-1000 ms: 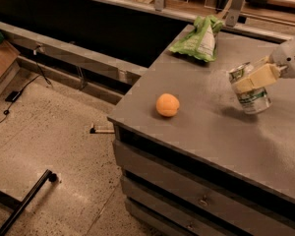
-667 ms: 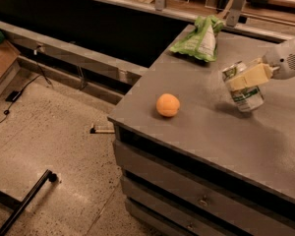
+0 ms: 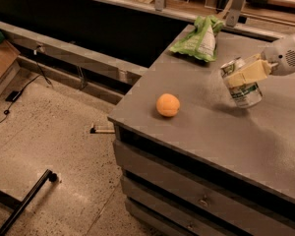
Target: Place 7up can upright
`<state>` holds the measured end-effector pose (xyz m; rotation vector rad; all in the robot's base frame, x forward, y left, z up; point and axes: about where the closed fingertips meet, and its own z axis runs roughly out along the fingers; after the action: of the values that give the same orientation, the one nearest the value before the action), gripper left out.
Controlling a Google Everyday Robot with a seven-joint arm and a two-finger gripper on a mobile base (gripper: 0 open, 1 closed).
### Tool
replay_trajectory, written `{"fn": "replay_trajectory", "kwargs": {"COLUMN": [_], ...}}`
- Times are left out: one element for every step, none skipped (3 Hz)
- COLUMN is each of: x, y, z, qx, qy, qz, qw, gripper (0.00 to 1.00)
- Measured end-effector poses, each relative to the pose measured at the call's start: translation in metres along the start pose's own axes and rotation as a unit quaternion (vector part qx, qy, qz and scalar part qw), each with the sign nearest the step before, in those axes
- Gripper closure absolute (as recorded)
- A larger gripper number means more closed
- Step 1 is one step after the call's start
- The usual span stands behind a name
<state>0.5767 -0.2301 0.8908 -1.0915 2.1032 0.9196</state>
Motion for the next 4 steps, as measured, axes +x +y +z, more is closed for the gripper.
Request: {"fn": "replay_trajectory", "kwargs": {"x": [-0.018, -0.036, -0.039, -0.04], "y": [0.005, 0.011, 0.011, 0.009], "z": [-0.004, -0.011, -0.012, -0.009], "qx": [-0.006, -0.014, -0.014, -0.02], "qy": [-0.016, -0.042, -0.046, -0.059], "qz": [-0.018, -0.033, -0.035, -0.034], "qw": [0.9997, 0.9985, 0.9982, 0.9975], "gripper": [1.0, 1.0, 1.0, 1.0]}}
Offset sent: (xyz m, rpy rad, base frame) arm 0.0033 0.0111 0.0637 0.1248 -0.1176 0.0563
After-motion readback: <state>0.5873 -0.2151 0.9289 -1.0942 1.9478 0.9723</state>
